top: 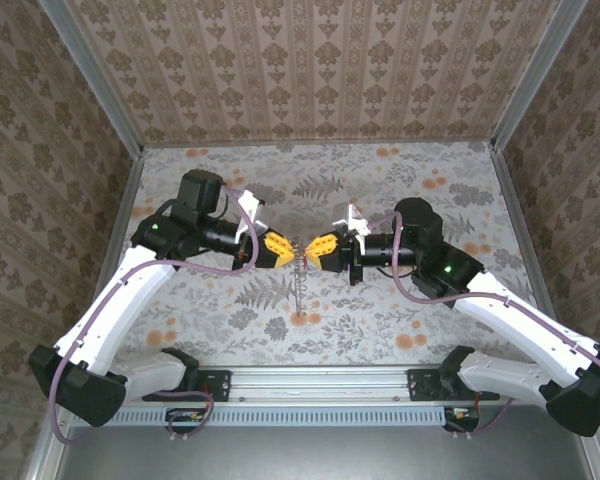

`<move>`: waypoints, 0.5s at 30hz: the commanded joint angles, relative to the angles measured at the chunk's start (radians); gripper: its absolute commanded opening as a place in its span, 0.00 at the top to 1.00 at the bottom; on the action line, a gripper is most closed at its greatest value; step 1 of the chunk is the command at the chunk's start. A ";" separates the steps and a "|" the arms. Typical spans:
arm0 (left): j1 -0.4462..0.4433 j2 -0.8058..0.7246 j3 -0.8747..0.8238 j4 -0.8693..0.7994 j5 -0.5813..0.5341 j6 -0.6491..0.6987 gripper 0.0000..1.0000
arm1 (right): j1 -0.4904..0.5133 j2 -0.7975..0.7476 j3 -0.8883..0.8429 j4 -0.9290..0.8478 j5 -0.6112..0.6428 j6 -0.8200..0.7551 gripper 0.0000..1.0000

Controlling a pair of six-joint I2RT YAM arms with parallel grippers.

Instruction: Put the keys on the keyring

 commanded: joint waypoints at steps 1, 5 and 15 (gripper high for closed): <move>-0.008 -0.022 0.024 0.002 0.013 0.027 1.00 | 0.010 0.009 0.020 0.025 -0.033 0.010 1.00; -0.007 -0.023 0.024 0.000 0.012 0.029 1.00 | 0.012 0.018 0.024 0.025 -0.042 0.010 1.00; -0.007 -0.028 0.024 0.000 0.013 0.030 1.00 | 0.015 0.025 0.027 0.035 -0.036 0.017 1.00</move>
